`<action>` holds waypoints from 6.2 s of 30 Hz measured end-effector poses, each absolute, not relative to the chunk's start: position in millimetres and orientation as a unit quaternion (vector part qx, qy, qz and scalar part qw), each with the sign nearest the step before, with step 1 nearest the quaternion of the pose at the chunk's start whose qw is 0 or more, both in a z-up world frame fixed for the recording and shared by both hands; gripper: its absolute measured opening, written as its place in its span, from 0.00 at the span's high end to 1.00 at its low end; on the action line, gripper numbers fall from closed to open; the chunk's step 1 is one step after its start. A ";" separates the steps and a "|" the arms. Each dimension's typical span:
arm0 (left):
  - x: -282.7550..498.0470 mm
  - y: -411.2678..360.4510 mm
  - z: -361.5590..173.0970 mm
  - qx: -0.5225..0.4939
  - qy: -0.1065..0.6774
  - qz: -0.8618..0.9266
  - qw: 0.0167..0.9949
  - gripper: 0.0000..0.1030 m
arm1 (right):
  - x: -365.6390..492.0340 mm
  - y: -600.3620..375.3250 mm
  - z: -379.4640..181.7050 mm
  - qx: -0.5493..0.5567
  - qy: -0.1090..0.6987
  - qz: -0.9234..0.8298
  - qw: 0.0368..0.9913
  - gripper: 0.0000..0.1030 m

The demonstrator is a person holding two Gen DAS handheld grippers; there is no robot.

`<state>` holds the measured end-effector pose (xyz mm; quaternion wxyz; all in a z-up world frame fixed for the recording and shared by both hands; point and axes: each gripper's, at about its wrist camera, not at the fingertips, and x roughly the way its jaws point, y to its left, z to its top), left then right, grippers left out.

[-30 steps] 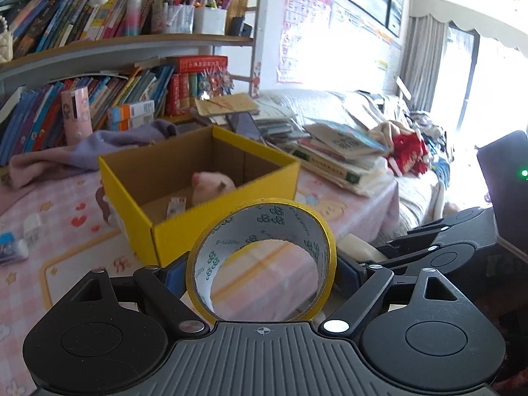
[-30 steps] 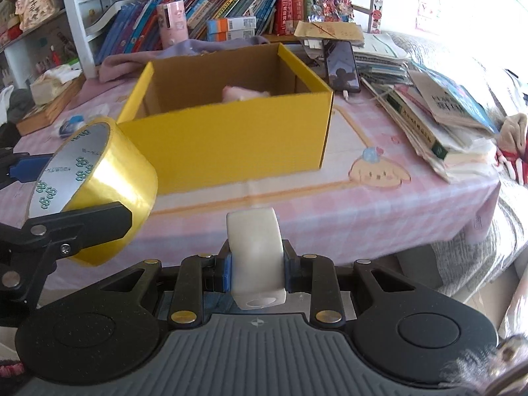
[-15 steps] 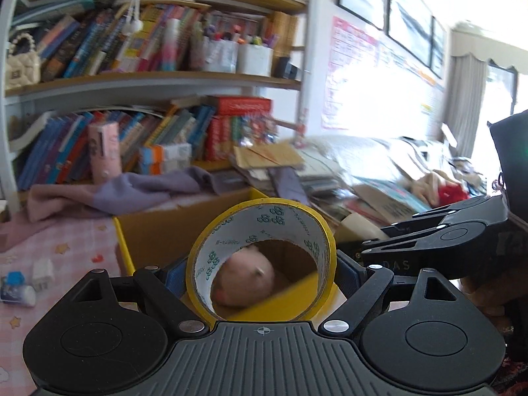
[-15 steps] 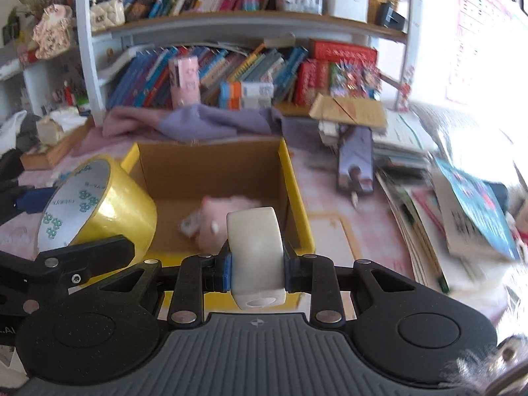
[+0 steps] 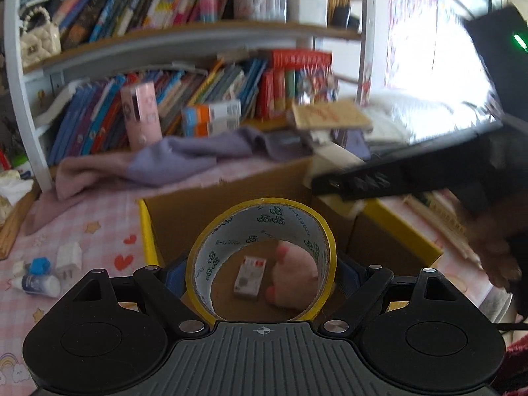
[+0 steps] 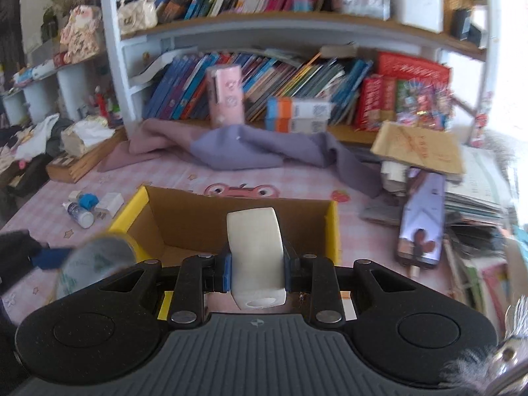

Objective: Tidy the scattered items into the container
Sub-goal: 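Lower the tape roll and eraser block into the yellow box with both tools, then open both tools to release the tape roll and eraser inside the box, then withdraw both tools up out of the yellow box, then move the right tool toward the white charger plug while the left tool follows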

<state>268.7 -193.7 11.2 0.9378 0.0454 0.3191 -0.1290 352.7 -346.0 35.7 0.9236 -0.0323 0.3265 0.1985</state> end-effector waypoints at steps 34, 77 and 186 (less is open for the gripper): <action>292.2 -203.4 -20.3 0.073 0.404 -0.104 0.906 0.10 | 452.5 -256.6 -48.7 -0.105 0.464 0.302 0.826 0.52; 169.7 -127.0 19.4 0.047 0.255 -0.115 0.959 0.09 | 251.1 -307.1 40.8 -0.022 0.295 0.144 0.944 0.20; 165.8 82.6 -23.5 -0.023 0.352 0.088 0.931 0.05 | 263.3 -75.9 -12.7 -0.102 0.361 0.262 0.889 0.40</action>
